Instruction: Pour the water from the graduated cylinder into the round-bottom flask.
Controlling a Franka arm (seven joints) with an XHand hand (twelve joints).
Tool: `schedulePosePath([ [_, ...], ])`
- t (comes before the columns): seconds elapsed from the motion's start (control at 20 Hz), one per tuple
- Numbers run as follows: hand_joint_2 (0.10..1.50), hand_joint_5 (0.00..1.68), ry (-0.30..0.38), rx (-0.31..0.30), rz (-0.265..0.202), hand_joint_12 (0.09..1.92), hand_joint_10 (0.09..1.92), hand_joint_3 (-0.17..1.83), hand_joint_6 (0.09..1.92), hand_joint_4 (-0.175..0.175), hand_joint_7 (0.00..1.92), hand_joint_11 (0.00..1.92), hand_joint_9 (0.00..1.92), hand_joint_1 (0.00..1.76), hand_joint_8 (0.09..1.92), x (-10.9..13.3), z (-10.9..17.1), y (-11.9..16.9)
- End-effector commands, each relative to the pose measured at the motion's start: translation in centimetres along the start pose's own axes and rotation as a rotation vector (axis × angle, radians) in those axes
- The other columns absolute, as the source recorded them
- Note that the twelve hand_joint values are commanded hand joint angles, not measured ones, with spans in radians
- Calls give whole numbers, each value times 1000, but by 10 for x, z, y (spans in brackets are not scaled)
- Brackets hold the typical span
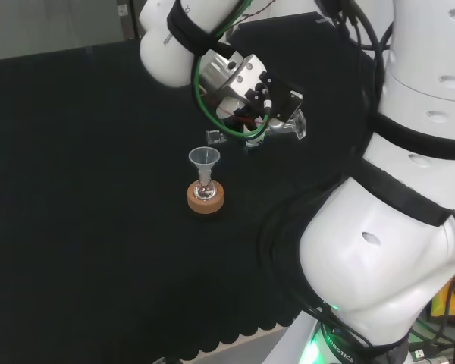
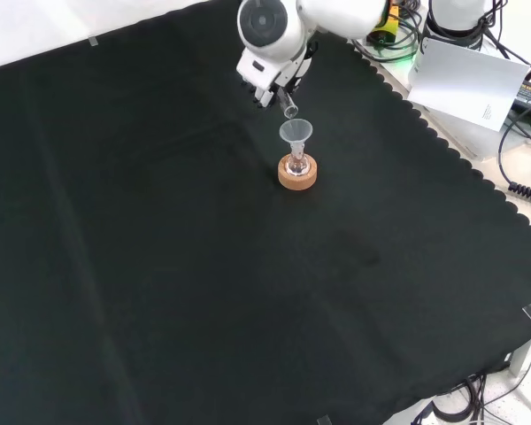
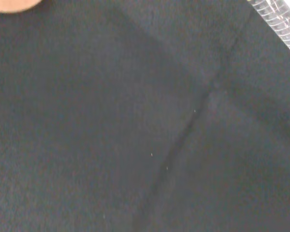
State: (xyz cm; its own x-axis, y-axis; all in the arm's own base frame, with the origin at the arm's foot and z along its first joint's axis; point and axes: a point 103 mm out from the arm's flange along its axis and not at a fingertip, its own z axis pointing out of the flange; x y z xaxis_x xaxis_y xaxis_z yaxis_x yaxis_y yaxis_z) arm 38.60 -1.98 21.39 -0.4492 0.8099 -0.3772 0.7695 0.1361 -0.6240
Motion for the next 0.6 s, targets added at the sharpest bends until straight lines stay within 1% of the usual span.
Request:
schedulePosePath([
  [0.05, 1141, 917, 148, -109, -21, 790, 118, 1, 1095, -175, 947, 1141, 1329, 1250, 1082, -20, 10, -1],
  [0.35, 1143, 913, 314, -218, -80, 790, 115, 1, 1101, -175, 943, 1138, 1326, 1249, 1088, -36, 13, 4],
  [0.6, 1144, 911, 407, -287, -133, 790, 114, 1, 1106, -175, 940, 1133, 1325, 1248, 1093, -44, 13, 10],
])
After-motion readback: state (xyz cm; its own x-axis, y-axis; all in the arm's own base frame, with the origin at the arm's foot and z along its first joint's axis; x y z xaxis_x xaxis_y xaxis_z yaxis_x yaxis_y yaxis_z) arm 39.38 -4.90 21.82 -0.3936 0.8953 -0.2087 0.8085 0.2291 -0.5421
